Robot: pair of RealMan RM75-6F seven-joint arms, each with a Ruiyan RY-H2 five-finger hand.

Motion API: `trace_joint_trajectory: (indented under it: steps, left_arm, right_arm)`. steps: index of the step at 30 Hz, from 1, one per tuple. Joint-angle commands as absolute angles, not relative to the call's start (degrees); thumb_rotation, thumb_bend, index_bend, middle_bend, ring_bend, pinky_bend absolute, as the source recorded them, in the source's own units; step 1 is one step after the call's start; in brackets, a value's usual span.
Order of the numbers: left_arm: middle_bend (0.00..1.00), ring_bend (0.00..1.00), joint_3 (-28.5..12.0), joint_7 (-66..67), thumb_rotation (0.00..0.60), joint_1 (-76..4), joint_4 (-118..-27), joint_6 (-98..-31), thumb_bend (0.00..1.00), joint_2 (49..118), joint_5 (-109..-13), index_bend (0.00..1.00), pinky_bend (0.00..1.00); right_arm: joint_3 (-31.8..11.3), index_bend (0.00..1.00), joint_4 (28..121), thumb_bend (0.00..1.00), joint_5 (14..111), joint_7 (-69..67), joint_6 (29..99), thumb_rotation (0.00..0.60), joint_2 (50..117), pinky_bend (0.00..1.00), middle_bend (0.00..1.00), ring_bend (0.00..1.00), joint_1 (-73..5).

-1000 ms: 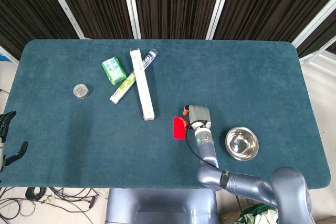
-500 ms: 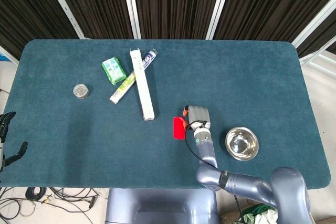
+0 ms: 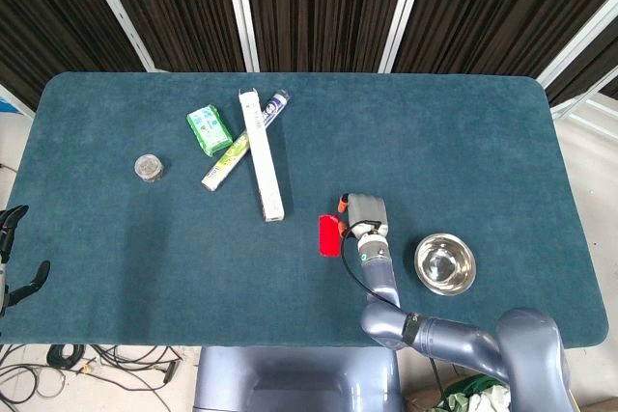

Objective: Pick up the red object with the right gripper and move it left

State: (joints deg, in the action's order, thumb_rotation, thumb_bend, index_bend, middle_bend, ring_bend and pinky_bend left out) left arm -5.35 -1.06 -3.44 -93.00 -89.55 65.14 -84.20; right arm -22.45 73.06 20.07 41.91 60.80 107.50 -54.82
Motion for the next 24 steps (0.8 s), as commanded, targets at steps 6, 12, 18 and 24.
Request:
trace_joint_trajectory:
  steps: [6,12,18,24]
  left_arm:
    - [0.11,0.07,-5.44,-1.26,0.6,-3.45,-93.09,-89.46,0.36,65.11,-84.01,0.09,0.05]
    - [0.11,0.07,-5.41,-1.15,0.6,-3.5,-93.09,-89.3,0.36,65.05,-83.98,0.09,0.05]
    - [0.11,0.07,-5.43,-1.24,0.6,-3.5,-93.08,-89.33,0.36,65.05,-84.01,0.09,0.05]
    - [0.11,0.07,-5.43,-1.27,0.6,-3.47,-93.07,-89.41,0.36,65.08,-84.05,0.09,0.05]
  right_arm:
    - [-22.8,0.45,72.67,0.35,19.76,41.59,60.18,0.6,108.14,0.94,0.94,1.0,-54.96]
    - [-22.99,0.46,72.22,0.35,19.82,41.46,60.25,0.6,108.63,0.94,0.94,1.0,-55.13]
    - [-23.12,0.47,71.8,0.36,19.8,41.35,60.21,0.6,109.01,0.94,0.94,1.0,-55.17]
    - [-23.4,0.49,71.93,0.36,20.24,40.78,60.31,0.6,109.47,0.94,0.94,1.0,-55.19]
